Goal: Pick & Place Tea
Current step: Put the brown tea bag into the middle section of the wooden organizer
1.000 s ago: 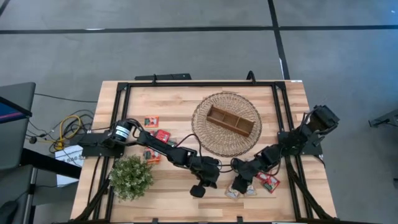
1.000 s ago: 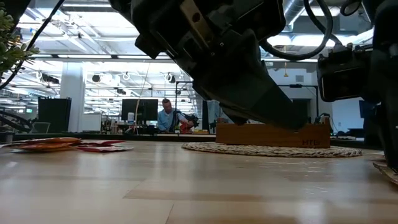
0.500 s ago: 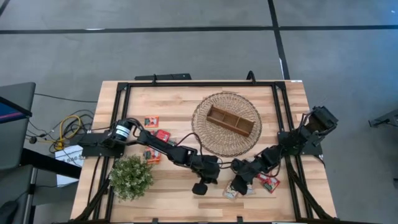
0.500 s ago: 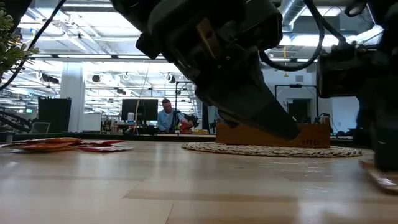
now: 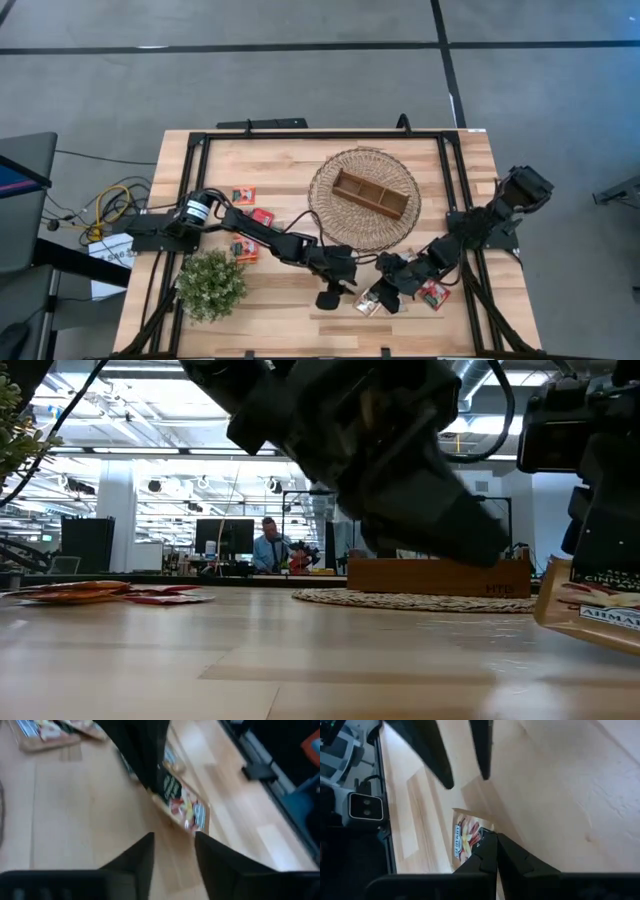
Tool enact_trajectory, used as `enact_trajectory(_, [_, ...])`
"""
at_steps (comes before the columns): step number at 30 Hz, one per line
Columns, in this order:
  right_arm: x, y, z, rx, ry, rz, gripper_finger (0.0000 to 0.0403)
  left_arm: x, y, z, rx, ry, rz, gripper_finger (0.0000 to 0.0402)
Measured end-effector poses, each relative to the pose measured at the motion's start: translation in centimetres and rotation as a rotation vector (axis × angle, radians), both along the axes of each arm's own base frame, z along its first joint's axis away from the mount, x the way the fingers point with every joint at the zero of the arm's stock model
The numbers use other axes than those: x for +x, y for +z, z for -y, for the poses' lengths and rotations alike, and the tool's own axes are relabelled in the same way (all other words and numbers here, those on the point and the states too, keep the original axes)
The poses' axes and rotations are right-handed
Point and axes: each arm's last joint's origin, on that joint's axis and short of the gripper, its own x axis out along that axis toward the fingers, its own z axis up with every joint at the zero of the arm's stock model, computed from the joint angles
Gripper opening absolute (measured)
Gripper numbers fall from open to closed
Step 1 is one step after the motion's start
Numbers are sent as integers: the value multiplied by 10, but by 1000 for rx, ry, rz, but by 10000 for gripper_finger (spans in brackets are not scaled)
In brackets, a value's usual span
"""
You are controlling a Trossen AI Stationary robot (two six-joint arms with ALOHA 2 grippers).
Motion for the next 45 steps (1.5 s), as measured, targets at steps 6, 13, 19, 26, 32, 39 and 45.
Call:
enact_trajectory(6, [0, 2, 1, -10, 8, 8, 0, 4, 5, -1, -36, 49, 56, 196])
enact_trajectory(13, [2, 6, -1, -29, 8, 25, 0, 7, -5, -11, -94, 80, 3, 197])
enact_trajectory(19, [10, 21, -6, -108, 32, -39, 0, 10, -17, -9, -172, -20, -3, 197])
enact_trajectory(26, [11, 39, -9, -220, 33, -162, 0, 8, -18, -8, -175, -67, -26, 197])
enact_trajectory(32, [9, 57, -16, -329, 17, -184, 0, 10, -15, -6, -66, -54, 61, 197])
enact_trajectory(39, [10, 63, -20, -369, 9, -161, 0, 12, -10, 7, 109, 15, 215, 197])
enact_trajectory(45, [11, 63, -20, -370, 9, -161, 0, 13, -22, 8, 185, 113, 223, 197])
